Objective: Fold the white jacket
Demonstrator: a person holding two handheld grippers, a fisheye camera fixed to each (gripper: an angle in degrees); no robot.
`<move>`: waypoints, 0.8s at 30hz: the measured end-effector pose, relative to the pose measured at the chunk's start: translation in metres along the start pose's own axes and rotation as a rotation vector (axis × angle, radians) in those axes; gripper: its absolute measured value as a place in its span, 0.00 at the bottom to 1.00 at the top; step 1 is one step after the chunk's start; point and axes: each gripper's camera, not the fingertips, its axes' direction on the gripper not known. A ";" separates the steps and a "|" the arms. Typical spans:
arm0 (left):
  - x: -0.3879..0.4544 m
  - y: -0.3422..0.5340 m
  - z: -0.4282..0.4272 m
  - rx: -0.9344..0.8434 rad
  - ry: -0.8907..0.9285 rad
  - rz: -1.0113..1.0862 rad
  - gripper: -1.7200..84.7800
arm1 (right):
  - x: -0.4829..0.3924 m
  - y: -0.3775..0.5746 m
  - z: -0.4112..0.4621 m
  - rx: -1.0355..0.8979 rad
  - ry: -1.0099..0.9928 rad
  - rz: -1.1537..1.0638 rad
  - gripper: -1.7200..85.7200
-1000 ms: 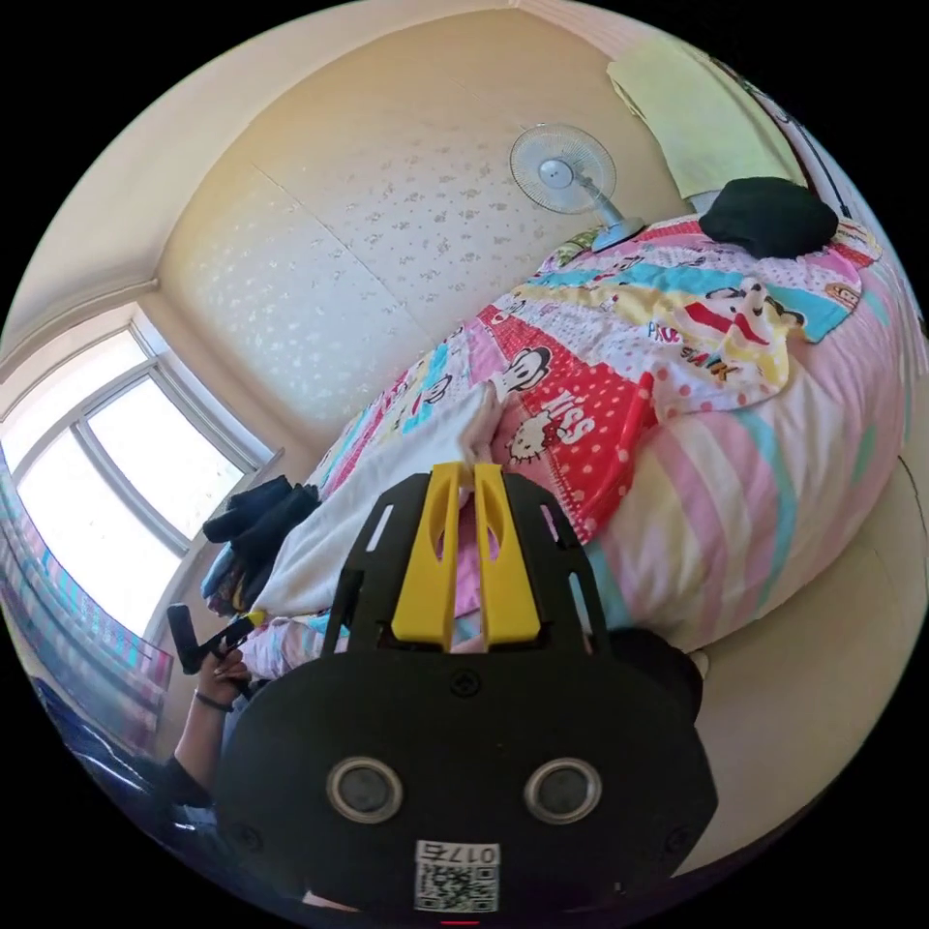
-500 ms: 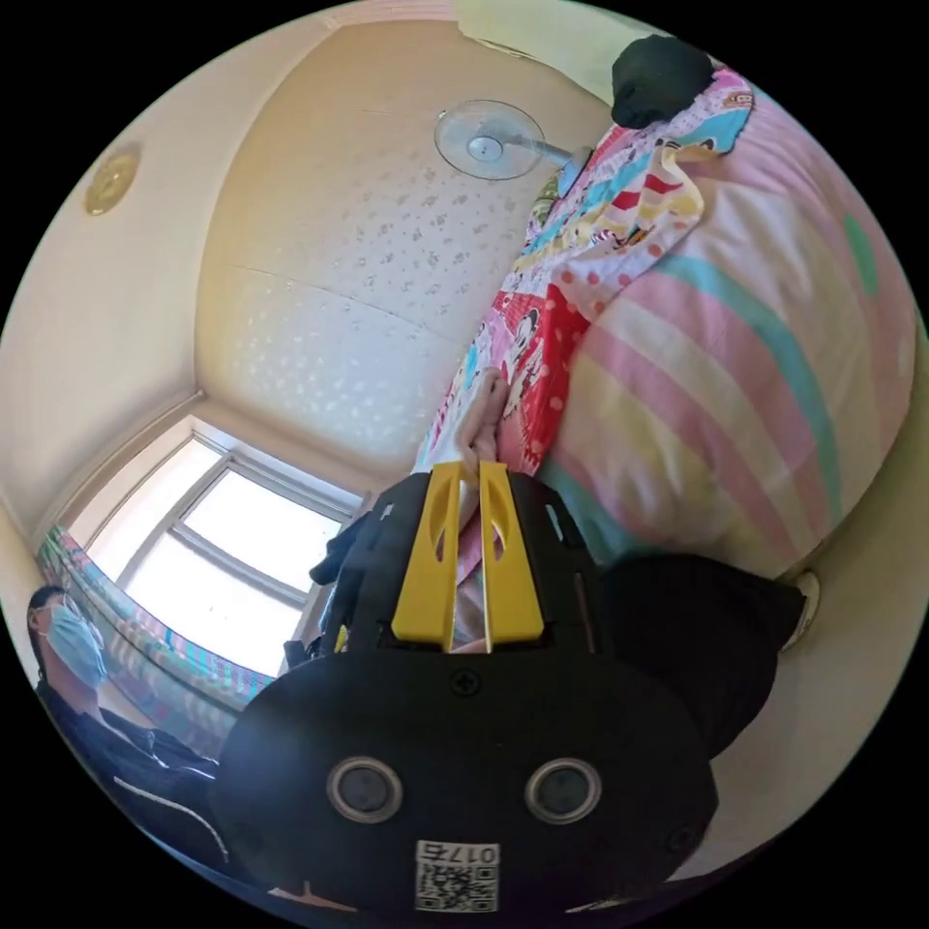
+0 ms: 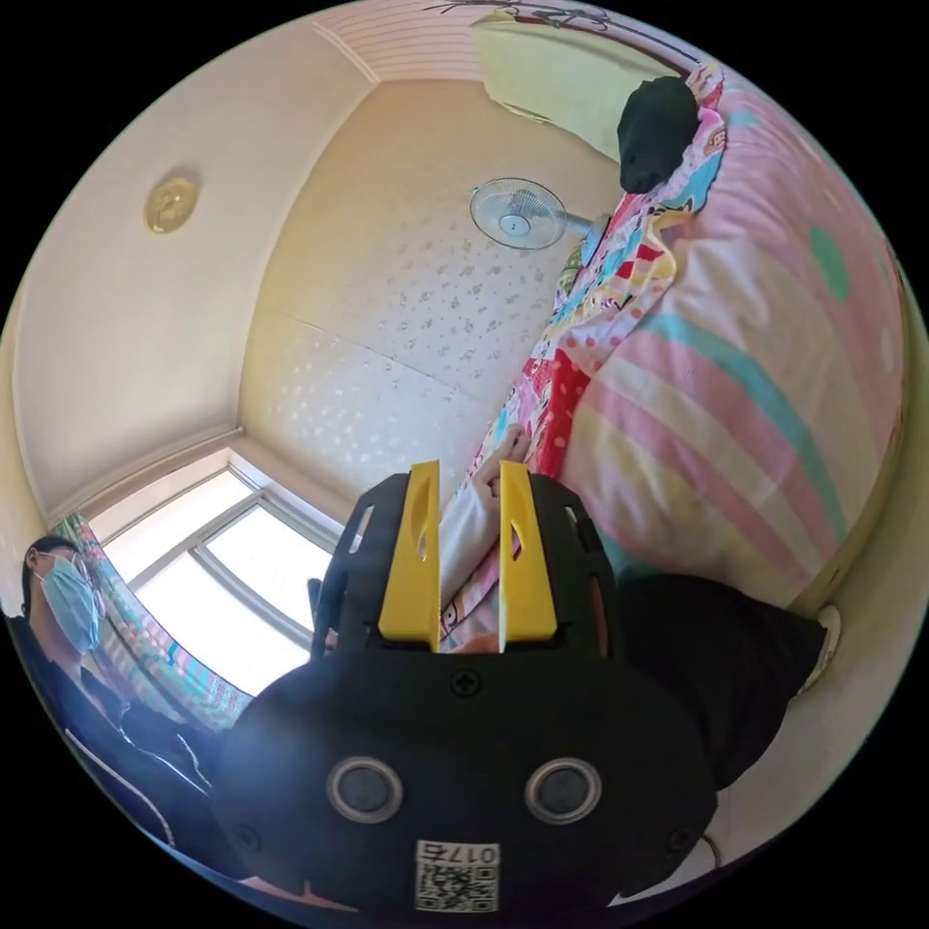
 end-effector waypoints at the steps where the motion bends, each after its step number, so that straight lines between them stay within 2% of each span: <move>1: -0.019 -0.001 0.028 -0.079 -0.114 -0.064 0.09 | -0.001 -0.001 0.002 -0.008 0.011 -0.007 0.13; 2: -0.044 0.006 0.053 -0.160 -0.174 -0.185 0.08 | -0.002 -0.001 0.003 -0.012 0.015 -0.011 0.13; 5: -0.082 0.010 0.066 -0.192 -0.054 -0.332 0.06 | -0.008 -0.003 0.012 -0.038 0.041 -0.042 0.13; 10: -0.087 0.010 0.062 -0.160 -0.002 -0.336 0.07 | -0.015 -0.009 0.037 -0.132 0.088 -0.069 0.14; 16: -0.080 0.008 0.058 -0.139 -0.039 -0.308 0.06 | -0.017 -0.013 0.054 -0.180 0.168 -0.028 0.16; 24: -0.086 0.011 0.055 -0.120 -0.020 -0.331 0.02 | -0.020 -0.013 0.053 -0.135 0.140 0.039 0.18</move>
